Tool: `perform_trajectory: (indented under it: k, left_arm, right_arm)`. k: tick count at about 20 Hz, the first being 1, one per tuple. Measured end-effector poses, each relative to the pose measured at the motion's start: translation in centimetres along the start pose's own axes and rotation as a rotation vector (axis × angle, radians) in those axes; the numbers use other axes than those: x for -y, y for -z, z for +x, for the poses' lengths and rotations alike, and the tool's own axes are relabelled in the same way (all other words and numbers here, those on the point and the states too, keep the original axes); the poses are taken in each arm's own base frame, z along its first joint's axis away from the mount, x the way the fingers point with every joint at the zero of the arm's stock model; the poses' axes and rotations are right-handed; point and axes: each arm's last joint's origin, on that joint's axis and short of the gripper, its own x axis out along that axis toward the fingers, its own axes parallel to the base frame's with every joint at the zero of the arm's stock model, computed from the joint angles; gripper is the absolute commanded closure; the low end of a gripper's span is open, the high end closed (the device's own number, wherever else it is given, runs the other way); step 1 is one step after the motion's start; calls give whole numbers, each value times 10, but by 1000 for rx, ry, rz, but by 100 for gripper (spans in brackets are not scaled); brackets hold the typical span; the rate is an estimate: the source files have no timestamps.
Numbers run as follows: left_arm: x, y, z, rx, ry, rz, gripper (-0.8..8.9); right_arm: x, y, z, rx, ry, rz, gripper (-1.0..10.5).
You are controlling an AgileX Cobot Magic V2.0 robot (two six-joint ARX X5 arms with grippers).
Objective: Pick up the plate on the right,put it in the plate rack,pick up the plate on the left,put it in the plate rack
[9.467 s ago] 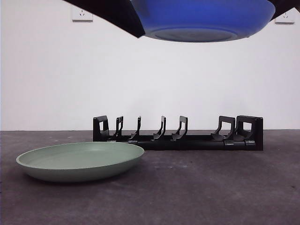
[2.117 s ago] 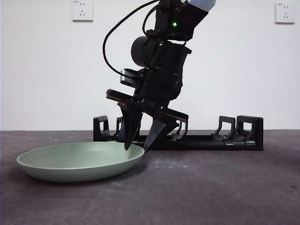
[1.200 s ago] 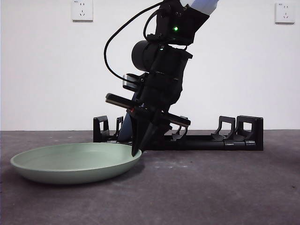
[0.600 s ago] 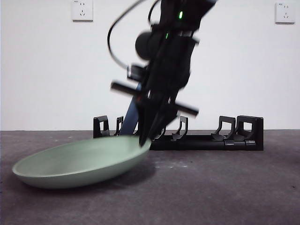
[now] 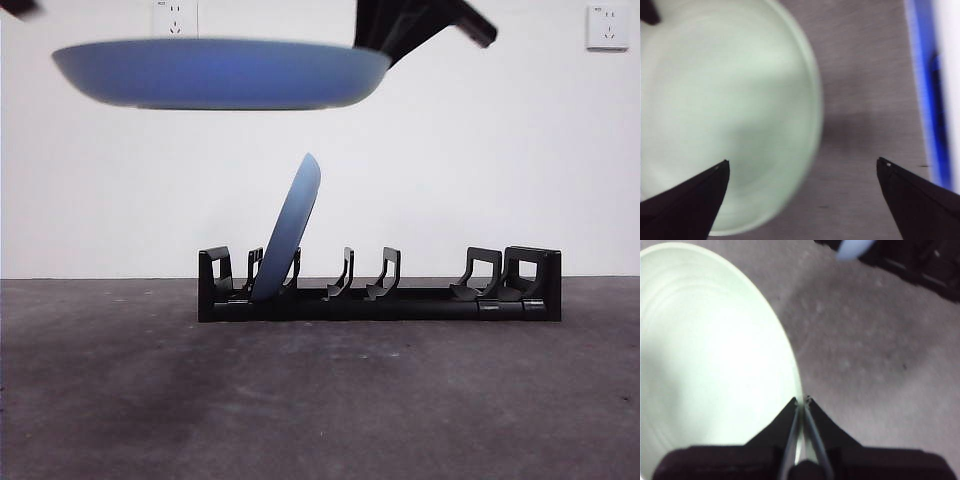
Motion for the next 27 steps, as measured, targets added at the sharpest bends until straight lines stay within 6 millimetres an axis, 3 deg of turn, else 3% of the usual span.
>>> perform_trajectory:
  k: [4, 8, 13, 19, 22, 27]
  left_arm:
    - [1, -12, 13, -26, -23, 60, 349]
    - [3, -17, 21, -44, 0, 90, 552]
    - [3, -18, 21, -44, 2, 97, 700]
    - [3, -18, 21, -41, 6, 97, 731]
    - [4, -18, 21, -34, 14, 97, 830]
    - [5, -21, 20, 1, 30, 107, 822]
  right_arm:
    - [-2, 5, -11, 7, -1, -6, 958]
    - [-3, 6, -17, 19, -8, -9, 958]
    - [-2, 8, -20, 19, -20, -2, 958]
    - [2, 9, -23, 14, -14, 13, 958]
    - [4, 9, -24, 16, -10, 18, 958]
    - [10, 8, -25, 21, -3, 34, 958]
